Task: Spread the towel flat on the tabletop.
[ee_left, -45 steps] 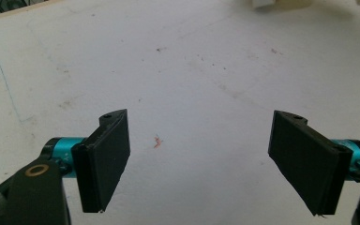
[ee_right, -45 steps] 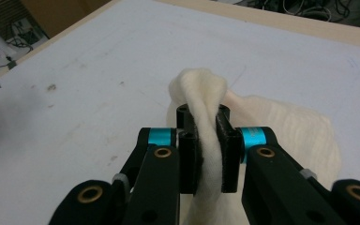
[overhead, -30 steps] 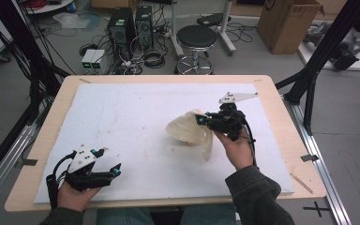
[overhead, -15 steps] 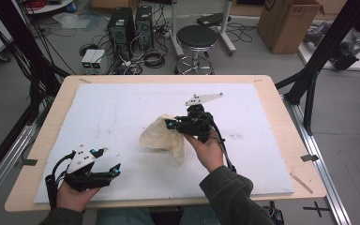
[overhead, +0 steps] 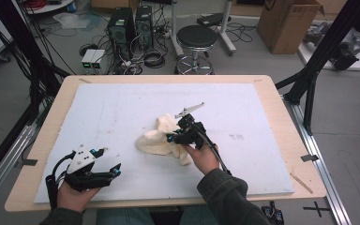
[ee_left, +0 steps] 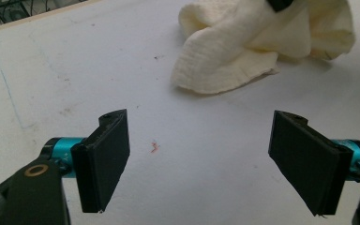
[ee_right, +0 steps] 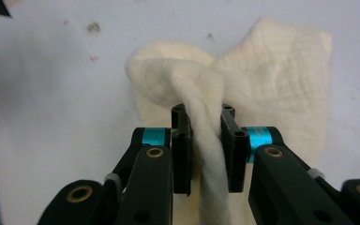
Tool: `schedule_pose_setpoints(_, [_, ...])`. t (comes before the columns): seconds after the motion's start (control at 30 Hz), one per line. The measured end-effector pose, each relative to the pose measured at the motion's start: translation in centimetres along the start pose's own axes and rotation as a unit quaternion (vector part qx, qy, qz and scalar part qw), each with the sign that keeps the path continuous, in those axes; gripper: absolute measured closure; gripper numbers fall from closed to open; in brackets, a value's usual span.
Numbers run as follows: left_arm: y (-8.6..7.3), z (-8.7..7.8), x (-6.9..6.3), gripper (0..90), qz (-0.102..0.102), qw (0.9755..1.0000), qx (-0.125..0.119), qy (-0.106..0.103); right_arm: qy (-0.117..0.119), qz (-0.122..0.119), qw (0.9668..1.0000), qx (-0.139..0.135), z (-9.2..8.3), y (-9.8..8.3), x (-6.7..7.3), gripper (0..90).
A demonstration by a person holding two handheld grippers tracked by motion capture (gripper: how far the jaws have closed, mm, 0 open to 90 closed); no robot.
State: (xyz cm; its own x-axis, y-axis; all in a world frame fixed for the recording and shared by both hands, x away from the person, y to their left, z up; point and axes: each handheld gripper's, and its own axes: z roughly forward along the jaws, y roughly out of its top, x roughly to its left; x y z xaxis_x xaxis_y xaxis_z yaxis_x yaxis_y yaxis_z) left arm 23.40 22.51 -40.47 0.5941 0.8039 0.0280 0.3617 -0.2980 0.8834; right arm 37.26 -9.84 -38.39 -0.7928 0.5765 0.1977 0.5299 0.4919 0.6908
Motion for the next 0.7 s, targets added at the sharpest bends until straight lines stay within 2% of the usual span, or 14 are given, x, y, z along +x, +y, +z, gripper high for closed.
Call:
schedule_pose_setpoints(0.13, [0.1, 0.2, -0.2, 21.2, -0.002, 1.0000, -0.001, -0.006, -0.003, 0.003, 0.9997, 0.022, 1.5, -1.1, -0.5, 74.9])
schedule_pose_setpoints(0.2, [0.2, 0.3, -0.3, 21.2, 0.000, 1.0000, -0.003, -0.009, -0.002, 0.007, 0.9998, 0.021, 1.7, -1.3, -0.7, 71.0])
schedule_pose_setpoints(0.27, [0.3, 0.4, -0.4, 21.2, -0.001, 0.9999, -0.004, -0.014, 0.005, 0.009, 0.9999, 0.012, 1.6, -1.3, -0.8, 62.4])
schedule_pose_setpoints(0.4, [0.7, 0.9, -1.0, 21.7, -0.004, 0.9996, -0.008, -0.028, 0.017, 0.007, 0.9996, -0.021, 0.5, -1.2, -0.8, 44.0])
schedule_pose_setpoints(0.47, [1.0, 1.4, -1.4, 22.3, -0.006, 0.9990, -0.012, -0.042, 0.021, 0.001, 0.9992, -0.035, -0.4, -1.3, -0.7, 39.4])
schedule_pose_setpoints(0.63, [1.9, 2.6, -2.9, 26.0, 0.007, 0.9972, -0.012, -0.073, 0.018, -0.010, 0.9974, -0.069, -3.0, -2.1, -0.5, 31.1])
schedule_pose_setpoints(0.7, [2.2, 3.3, -3.6, 26.4, 0.009, 0.9961, -0.008, -0.088, 0.024, -0.012, 0.9966, -0.078, -3.9, -2.6, -0.5, 29.9])
